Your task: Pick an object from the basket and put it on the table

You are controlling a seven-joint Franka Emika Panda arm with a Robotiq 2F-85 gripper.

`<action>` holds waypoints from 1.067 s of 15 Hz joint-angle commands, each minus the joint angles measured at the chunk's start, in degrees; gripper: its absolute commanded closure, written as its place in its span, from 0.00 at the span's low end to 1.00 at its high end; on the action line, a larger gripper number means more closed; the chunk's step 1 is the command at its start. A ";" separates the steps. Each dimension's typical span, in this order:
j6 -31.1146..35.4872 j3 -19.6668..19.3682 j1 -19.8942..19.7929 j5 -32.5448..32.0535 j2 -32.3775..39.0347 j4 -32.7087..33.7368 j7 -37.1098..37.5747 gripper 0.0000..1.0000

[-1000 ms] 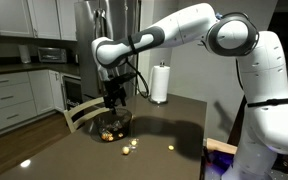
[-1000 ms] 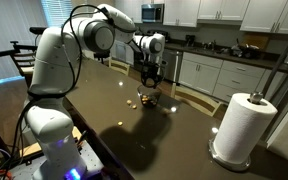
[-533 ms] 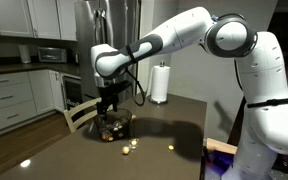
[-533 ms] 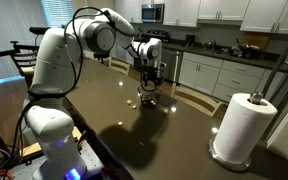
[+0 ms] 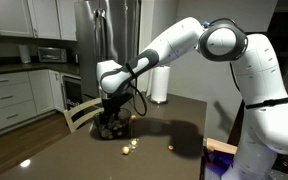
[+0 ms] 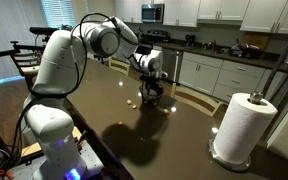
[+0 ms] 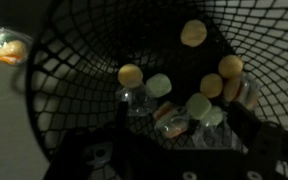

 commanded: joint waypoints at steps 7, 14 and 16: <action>9.91 -0.31 -0.59 0.32 2.59 -0.77 -3.70 0.39; 11.14 -0.78 -0.07 -0.41 1.06 -2.34 -2.97 0.84; 11.04 -0.89 0.18 -0.83 0.51 -2.81 -2.79 0.93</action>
